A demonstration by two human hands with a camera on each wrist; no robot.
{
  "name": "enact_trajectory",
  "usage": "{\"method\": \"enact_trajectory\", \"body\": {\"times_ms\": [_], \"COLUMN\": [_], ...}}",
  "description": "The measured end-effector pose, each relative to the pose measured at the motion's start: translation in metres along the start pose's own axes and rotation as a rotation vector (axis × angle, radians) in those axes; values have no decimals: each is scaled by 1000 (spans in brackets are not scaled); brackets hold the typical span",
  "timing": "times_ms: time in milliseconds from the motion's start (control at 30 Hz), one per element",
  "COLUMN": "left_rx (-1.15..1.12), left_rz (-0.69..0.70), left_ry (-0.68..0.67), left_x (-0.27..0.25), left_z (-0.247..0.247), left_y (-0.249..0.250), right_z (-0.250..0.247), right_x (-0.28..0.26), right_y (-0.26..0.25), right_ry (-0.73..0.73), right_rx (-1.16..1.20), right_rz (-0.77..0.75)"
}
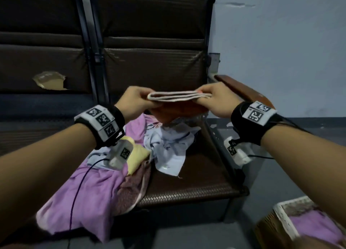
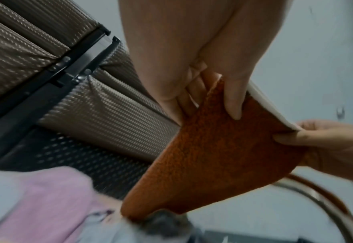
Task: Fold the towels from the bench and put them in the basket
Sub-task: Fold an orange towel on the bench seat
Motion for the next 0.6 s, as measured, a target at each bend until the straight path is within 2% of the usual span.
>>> {"method": "enact_trajectory", "body": {"times_ms": [133,200,267,367,433,500,600], "left_rx": [356,290,174,130,162,202,141], "left_rz": [-185,-342,-455,-542,-576,-593,-608], "left_ry": [-312,-513,-690,-782,-712,-564,-325], "left_x": [-55,-84,-107,-116,-106,-90,-64], "left_z": [36,56,75,87,86,81,76], "left_y": [-56,-81,-92,-98,-105,-114,-129], "right_z": [61,88,110,124,122,114,103], "right_x": [-48,-75,-99,-112,-102,-80,-45], "right_y": [44,69,89,102,107,112,117], "right_ry": [-406,-588,-719,-826,-760,-578,-280], "right_rx": [-129,-44,153,260,280,268,149], "right_rz": [164,320,513,667,677,622,488]}}
Point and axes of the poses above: each hand's wrist, its own x-axis towards the middle knuckle, its own z-axis out of the palm, y = z × x, the point moved 7 cm from there along x, towards the middle knuckle, and after that the axes turned 11 degrees about x, right-handed, at the moved point
